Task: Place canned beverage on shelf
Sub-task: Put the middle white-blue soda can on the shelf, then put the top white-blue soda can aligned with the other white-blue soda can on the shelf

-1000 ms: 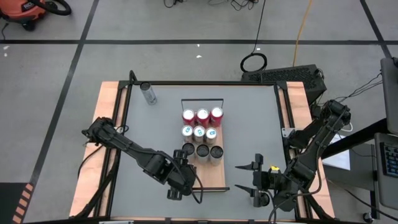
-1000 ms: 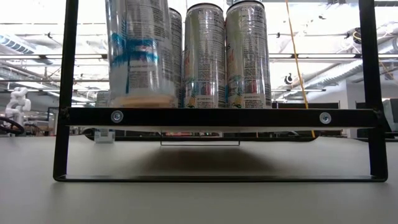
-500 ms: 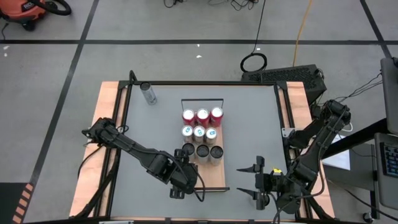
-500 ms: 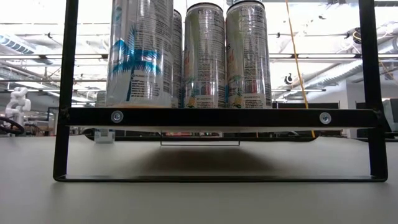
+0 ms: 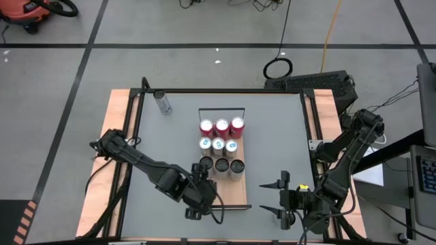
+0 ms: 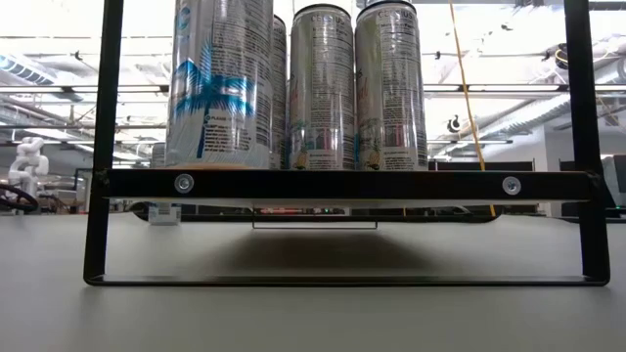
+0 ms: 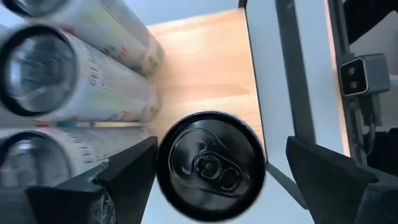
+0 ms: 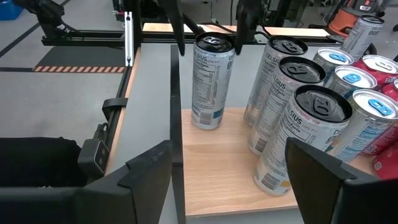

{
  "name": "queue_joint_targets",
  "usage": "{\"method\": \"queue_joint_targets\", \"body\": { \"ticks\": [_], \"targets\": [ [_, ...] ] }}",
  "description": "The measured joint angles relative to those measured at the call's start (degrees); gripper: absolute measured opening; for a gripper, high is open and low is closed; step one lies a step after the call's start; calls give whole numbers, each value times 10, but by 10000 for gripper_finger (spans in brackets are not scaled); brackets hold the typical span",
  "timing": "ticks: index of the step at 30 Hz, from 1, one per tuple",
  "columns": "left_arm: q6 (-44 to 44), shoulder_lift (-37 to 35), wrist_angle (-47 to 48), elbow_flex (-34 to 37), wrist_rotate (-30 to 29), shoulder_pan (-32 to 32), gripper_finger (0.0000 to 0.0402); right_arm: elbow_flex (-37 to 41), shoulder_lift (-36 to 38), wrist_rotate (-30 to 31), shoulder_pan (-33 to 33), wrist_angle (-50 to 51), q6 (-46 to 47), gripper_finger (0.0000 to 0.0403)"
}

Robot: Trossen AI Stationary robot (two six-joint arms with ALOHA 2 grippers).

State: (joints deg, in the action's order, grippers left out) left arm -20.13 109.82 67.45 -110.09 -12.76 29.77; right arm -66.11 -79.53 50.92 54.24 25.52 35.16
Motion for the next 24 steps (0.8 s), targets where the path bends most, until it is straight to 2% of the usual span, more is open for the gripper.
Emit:
{"method": "queue_joint_targets", "body": {
  "ticks": [8, 15, 17, 24],
  "targets": [
    [11, -2, 71, -70, -87, 18, 338, 0, 0, 0, 0, 0, -7, 254],
    [53, -47, 87, -94, -236, 33, 338, 0, 0, 3, 0, 5, -51, 254],
    [65, -64, 88, -94, -244, 28, 338, 0, 0, 7, -2, 5, -70, 254],
    [115, -104, 150, -94, -244, -42, 338, 0, 0, 87, -3, 5, -106, 254]
  ]
}}
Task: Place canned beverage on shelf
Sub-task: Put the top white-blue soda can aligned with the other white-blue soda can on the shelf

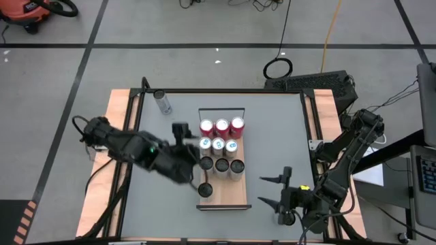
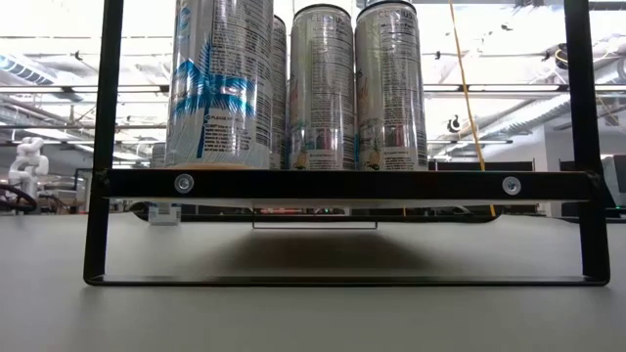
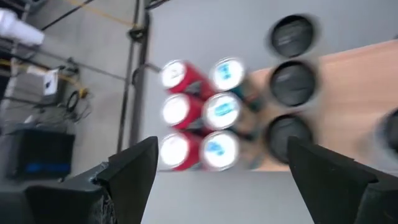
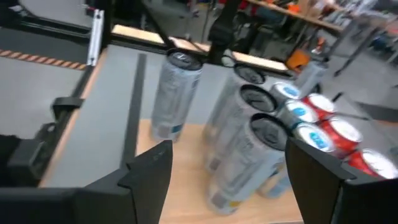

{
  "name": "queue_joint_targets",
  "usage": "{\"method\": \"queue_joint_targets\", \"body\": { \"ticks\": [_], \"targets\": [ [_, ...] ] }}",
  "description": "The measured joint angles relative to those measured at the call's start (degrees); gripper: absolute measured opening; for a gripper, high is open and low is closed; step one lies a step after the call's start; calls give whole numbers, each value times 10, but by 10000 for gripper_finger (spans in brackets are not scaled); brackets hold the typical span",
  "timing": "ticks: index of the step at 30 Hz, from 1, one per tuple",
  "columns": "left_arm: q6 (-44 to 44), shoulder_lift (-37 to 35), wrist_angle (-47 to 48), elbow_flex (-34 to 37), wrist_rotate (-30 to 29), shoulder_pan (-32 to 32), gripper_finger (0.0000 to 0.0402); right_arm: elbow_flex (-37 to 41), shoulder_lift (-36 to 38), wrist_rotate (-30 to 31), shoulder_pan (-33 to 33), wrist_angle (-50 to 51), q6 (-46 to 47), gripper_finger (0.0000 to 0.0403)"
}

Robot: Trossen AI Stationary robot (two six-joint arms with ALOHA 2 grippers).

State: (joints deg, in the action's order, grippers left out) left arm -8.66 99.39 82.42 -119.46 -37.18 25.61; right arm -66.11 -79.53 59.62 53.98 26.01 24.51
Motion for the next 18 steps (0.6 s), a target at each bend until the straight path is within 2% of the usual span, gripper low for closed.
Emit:
{"method": "queue_joint_targets", "body": {
  "ticks": [5, 10, 15, 18],
  "targets": [
    [54, -29, 10, 0, 1, -71, 338, 0, 0, 50, -1, 1, -11, 254],
    [92, -73, -6, 24, 21, -137, 338, 0, 0, 64, -3, 2, -15, 254],
    [126, -153, -100, 138, 101, -202, 338, 0, 0, 62, -3, 7, -14, 254],
    [135, -206, -159, 226, 113, -238, 338, 0, 0, 62, -3, 14, -16, 254]
  ]
}}
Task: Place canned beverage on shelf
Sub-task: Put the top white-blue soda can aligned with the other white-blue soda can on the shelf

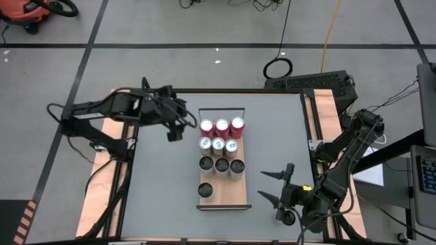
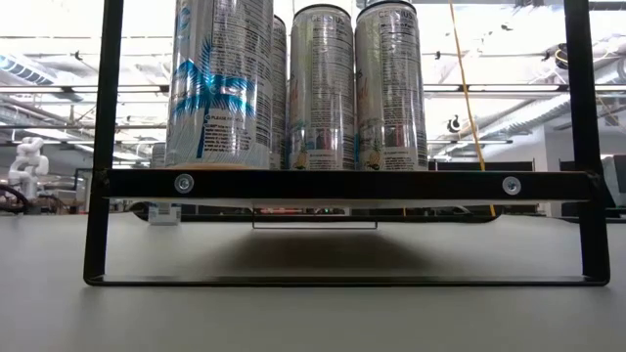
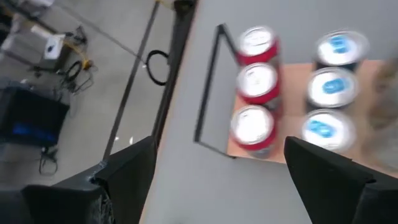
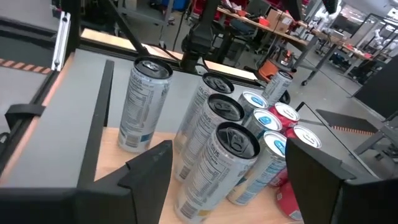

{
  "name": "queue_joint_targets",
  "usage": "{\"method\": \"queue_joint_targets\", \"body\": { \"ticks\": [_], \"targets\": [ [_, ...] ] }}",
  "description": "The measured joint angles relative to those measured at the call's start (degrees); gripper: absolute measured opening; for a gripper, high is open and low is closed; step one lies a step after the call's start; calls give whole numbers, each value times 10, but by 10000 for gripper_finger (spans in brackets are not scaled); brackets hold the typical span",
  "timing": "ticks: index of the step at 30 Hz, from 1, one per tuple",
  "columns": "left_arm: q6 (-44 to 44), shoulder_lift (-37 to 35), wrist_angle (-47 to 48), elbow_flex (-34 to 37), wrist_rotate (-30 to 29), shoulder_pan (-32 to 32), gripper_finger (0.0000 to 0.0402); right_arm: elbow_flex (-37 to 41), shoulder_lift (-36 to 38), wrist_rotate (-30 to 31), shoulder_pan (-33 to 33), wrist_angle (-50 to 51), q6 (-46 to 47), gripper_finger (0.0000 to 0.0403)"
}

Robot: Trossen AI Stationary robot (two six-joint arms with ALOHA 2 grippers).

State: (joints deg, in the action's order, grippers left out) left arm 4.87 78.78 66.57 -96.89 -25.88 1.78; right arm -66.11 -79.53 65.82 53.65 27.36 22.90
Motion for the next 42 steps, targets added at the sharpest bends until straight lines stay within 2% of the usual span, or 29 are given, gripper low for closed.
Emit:
{"method": "queue_joint_targets", "body": {
  "ticks": [7, 13, 18, 24, 26, 30, 35, 42],
  "targets": [
    [-66, -82, -30, 130, -3, -97, 338, 0, 0, 0, 0, 47, 25, 254],
    [-176, -95, -32, 213, -18, -234, 338, 0, 0, 2, -9, 51, 12, 254],
    [-173, -79, -34, 251, -11, -353, 338, 0, 0, 2, -25, 52, 4, 254],
    [-107, -59, -74, 264, 81, -450, 338, 0, 0, 2, -41, 72, 2, 254],
    [-103, -49, -76, 264, 89, -475, 338, 0, 0, 2, -48, 80, 2, 254],
    [-88, -21, -71, 264, 102, -506, 338, 0, 0, 2, -63, 82, 2, 254],
    [-63, 10, -73, 264, 153, -512, 338, 0, 0, 2, -76, 82, 0, 254],
    [-58, 35, -73, 264, 137, -516, 338, 0, 0, 2, -80, 81, 0, 254]
  ]
}}
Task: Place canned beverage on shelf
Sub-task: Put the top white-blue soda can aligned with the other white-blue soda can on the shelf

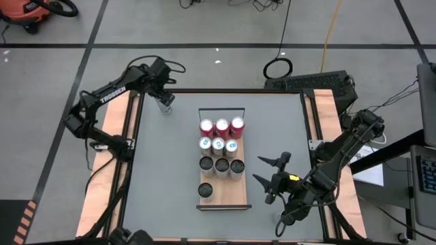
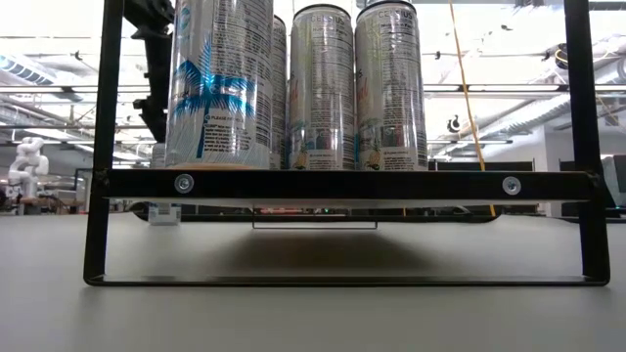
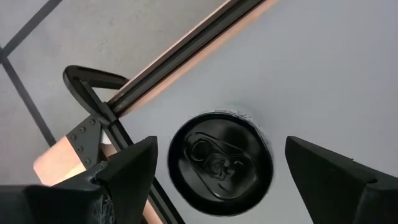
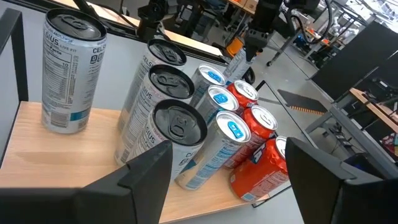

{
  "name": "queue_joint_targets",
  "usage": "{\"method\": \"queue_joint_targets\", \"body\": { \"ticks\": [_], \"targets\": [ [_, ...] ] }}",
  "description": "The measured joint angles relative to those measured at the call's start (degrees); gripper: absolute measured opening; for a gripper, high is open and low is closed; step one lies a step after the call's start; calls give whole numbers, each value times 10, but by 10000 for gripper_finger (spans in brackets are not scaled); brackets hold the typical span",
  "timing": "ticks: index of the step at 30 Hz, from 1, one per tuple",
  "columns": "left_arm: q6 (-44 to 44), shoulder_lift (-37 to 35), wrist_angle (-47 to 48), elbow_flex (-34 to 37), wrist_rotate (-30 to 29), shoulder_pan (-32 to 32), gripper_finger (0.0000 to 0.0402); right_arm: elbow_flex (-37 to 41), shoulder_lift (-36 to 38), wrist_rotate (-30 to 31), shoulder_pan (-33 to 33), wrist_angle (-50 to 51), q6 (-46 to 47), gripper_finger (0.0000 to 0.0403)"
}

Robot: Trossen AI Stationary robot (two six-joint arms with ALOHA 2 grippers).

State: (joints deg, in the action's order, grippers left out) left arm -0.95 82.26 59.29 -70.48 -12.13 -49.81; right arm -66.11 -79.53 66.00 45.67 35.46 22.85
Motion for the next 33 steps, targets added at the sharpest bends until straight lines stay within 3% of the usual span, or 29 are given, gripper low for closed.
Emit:
{"method": "queue_joint_targets", "body": {
  "ticks": [10, 20, 28, 33],
  "targets": [
    [0, 27, 4, 0, 31, -27, 329, 0, 0, 0, 0, 0, 8, 254],
    [28, 45, 24, -1, 59, -29, 244, 0, 0, 0, 0, -6, 15, 254],
    [-6, -10, 41, 0, 62, 4, 244, 0, -14, 0, -8, -15, 33, 254],
    [-65, -94, 55, 0, 88, 50, 244, 0, -55, 34, -35, -104, -38, 254]
  ]
}}
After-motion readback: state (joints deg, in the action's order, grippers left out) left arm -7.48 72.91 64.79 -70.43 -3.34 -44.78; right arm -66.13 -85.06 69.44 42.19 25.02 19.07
